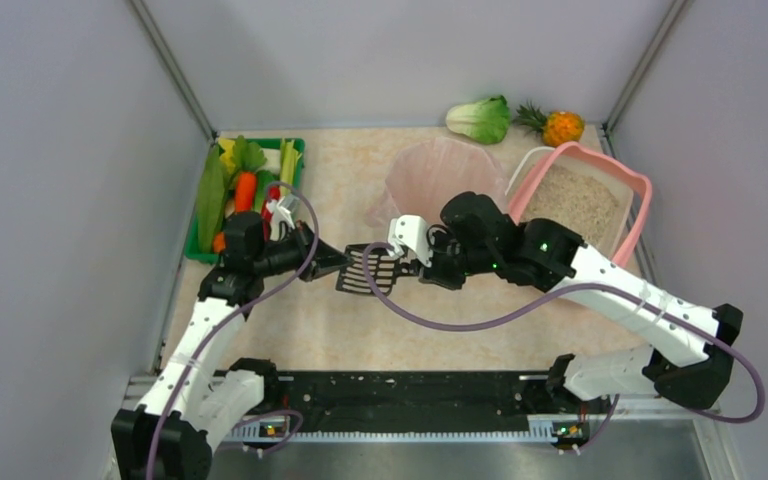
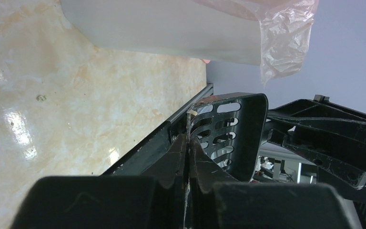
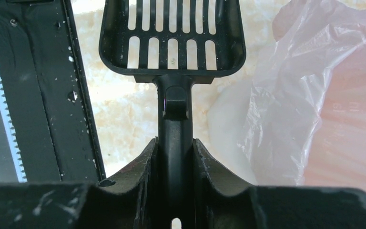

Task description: Clean the litter box

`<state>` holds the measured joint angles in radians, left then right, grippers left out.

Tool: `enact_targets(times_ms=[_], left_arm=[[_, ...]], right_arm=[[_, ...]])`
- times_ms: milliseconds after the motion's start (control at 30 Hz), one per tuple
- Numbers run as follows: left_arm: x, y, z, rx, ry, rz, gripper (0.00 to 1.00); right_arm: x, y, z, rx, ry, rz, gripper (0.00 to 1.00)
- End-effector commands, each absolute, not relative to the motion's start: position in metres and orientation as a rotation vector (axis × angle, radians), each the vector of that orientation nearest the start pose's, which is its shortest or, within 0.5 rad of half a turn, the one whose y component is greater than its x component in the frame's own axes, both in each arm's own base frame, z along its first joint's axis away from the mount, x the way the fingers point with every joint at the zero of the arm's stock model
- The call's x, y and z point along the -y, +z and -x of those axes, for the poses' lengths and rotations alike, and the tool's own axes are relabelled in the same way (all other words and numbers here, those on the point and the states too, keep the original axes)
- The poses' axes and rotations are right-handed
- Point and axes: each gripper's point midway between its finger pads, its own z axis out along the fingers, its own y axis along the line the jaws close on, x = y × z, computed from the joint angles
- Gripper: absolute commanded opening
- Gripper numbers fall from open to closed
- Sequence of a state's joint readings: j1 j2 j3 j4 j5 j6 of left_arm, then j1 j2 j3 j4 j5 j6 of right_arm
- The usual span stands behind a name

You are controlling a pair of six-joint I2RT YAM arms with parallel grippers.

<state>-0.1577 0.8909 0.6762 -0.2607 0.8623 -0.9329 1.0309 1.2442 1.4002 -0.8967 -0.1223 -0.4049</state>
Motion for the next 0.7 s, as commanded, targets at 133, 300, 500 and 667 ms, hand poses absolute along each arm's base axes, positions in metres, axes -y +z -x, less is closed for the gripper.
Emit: enact_targets(times_ms=[133,300,500,667], left_arm=[[0.167,0.268,-0.238,-2.035,-1.218,0.155,0.61],[0.121,0.32,-0.251,-1.823,-0.861,0.185,0.98],[0.061,0.368,-0.247,-1.614,-0.522,0.278,0.99],[0.049,0.364,-0.251,-1.615,-0.433,0.285,0.99]], right_arm=[[-0.29,0.316,-0.177,-1.614,0.485,1.45,0.0],[-0.286,0.35,-0.191,-1.575,0.434,1.348,0.0],[-0.266,0.396,-0.226,-1.582,0.312,1.153,0.0],[-0.229,0.42,-0.256,-1.632,0.177,0.982,0.0]])
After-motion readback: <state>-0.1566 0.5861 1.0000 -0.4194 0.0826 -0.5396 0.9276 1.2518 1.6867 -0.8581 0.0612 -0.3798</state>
